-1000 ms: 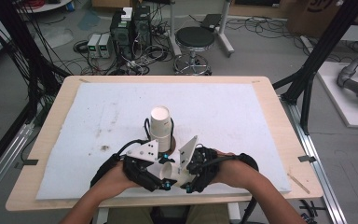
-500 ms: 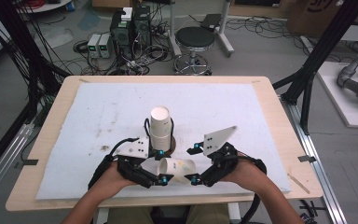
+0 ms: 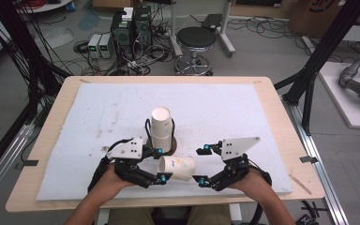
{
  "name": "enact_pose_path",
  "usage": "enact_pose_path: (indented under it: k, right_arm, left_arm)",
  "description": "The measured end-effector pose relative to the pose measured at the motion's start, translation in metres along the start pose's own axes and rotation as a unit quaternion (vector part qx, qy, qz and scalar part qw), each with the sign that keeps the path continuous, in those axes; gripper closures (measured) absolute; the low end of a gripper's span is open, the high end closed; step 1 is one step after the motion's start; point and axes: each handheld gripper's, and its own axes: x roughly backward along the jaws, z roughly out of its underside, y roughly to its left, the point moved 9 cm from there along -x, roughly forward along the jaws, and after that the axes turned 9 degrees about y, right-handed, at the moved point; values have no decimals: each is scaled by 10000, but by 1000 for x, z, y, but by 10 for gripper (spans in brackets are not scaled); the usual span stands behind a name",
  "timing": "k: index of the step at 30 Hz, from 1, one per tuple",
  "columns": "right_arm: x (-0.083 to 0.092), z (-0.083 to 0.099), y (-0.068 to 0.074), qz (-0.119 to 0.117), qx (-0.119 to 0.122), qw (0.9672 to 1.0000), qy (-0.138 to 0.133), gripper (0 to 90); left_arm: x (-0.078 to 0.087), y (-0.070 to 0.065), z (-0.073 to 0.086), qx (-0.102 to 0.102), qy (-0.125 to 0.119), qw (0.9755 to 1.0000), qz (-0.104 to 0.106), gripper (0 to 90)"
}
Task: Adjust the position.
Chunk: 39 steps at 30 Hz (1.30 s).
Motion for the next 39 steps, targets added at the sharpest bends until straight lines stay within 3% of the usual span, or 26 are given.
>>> enact_pose_path:
  k: [8,16,26,31,36,39]
  right_arm:
    - [-7,10,3,-134,-191,9991,-341,193]
    - [-12,12,6,-296,-216,9973,-640,195]
    - [-15,10,11,-497,-172,9957,-763,196]
    - [-16,6,13,-674,-161,9935,-905,201]
    - [-18,4,14,-745,-121,9920,-1010,271]
    - [-18,4,13,-850,-211,9890,-1190,305]
  left_arm:
    - [5,-3,-3,-54,-215,9997,33,373]
    - [8,-7,-9,-81,-427,9990,124,374]
    - [8,-12,-13,-98,-597,9976,330,374]
    - [6,-14,-11,-105,-612,9972,425,374]
    - [5,-15,-10,-94,-649,9967,478,374]
    - [6,-14,-9,-73,-675,9965,481,373]
